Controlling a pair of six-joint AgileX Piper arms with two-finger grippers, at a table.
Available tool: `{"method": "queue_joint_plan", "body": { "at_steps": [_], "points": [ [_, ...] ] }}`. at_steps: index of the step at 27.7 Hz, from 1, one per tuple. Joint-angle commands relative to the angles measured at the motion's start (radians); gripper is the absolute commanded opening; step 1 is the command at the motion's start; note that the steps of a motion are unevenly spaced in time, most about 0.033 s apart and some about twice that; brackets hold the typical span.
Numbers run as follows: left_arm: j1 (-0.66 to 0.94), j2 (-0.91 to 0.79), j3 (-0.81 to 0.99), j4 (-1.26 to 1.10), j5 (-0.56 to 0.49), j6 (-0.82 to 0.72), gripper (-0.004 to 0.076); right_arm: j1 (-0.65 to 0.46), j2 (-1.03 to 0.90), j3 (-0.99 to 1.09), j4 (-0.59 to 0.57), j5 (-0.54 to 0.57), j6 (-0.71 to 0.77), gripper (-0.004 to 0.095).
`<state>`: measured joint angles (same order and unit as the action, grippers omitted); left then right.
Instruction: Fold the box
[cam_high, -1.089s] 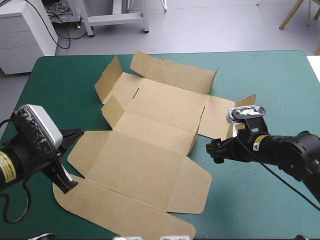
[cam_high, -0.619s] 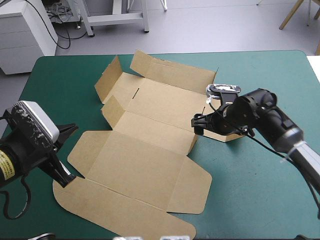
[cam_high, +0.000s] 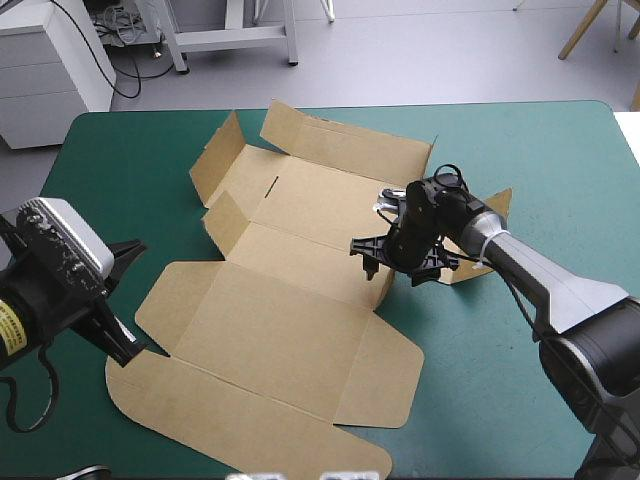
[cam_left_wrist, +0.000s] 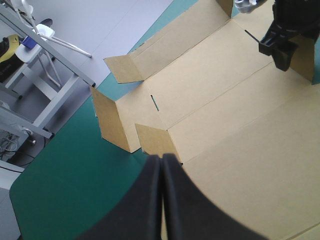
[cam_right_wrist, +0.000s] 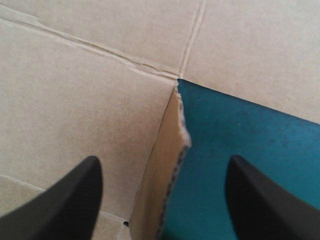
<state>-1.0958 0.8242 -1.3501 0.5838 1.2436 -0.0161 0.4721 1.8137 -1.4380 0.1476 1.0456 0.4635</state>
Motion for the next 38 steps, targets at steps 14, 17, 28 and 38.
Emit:
{"method": "queue_joint_plan", "body": {
  "at_steps": [14, 17, 28, 38],
  "points": [
    [-0.006, 0.0, -0.02, 0.067, -0.075, -0.007, -0.001, 0.002, -0.046, -0.058, 0.014, 0.024, -0.092, 0.0001],
    [-0.006, 0.0, -0.02, 0.075, -0.075, -0.01, -0.001, 0.002, -0.046, -0.107, -0.048, 0.043, -0.187, 0.0001],
    [-0.006, 0.0, -0.02, 0.102, -0.12, -0.01, -0.001, 0.002, 0.034, -0.349, -0.317, 0.158, -1.039, -0.0019],
    [-0.006, 0.0, -0.02, 0.112, -0.127, -0.039, -0.001, 0.002, 0.159, -0.471, -0.37, 0.072, -1.347, -0.002]
  ]
}}
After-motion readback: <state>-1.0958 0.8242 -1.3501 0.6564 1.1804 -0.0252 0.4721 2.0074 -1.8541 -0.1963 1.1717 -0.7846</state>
